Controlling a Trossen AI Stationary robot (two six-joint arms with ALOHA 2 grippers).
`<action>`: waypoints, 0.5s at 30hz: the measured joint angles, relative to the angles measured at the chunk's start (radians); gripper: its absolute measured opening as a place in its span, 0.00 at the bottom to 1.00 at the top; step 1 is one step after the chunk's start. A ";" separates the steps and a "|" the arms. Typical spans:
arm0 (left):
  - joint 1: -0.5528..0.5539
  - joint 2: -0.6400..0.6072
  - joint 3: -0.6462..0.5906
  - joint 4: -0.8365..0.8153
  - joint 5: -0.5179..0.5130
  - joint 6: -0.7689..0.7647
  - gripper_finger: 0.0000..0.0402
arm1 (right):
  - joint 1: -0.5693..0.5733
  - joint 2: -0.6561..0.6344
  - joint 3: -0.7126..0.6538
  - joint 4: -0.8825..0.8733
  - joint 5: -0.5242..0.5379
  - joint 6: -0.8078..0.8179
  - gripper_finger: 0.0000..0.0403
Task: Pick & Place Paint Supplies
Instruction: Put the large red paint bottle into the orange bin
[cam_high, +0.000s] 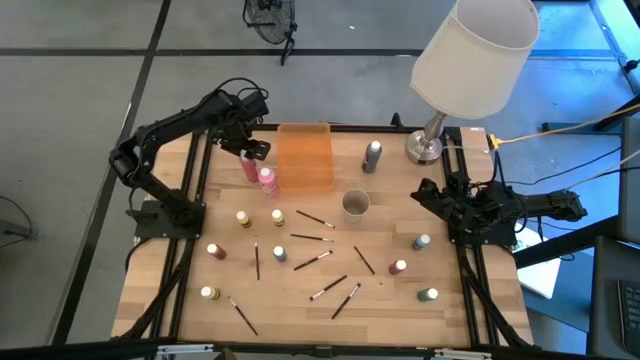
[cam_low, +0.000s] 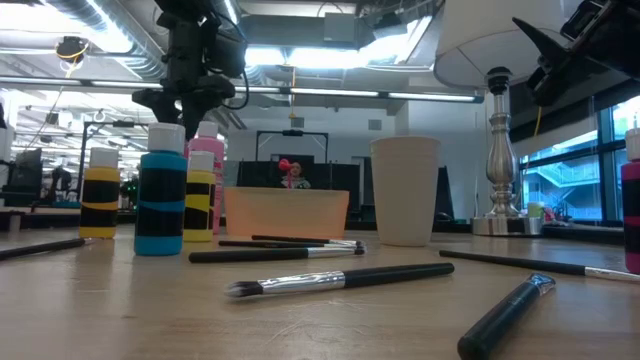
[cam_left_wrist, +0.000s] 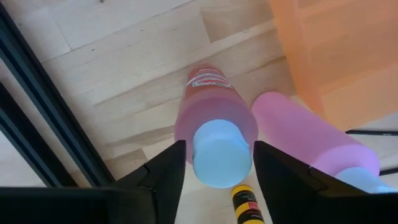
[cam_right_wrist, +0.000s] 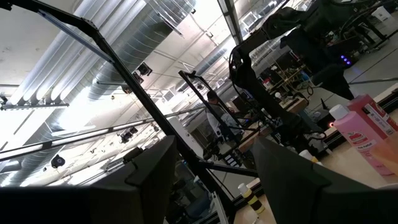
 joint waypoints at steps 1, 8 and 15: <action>0.000 0.000 0.000 0.000 0.000 0.000 0.43 | 0.000 0.000 0.000 -0.003 0.000 0.000 0.55; 0.000 0.000 0.000 0.000 -0.002 0.000 0.35 | 0.000 0.000 0.000 -0.031 -0.001 0.000 0.55; 0.000 -0.001 -0.006 0.002 -0.002 0.000 0.31 | 0.000 0.000 0.000 -0.034 -0.002 0.000 0.55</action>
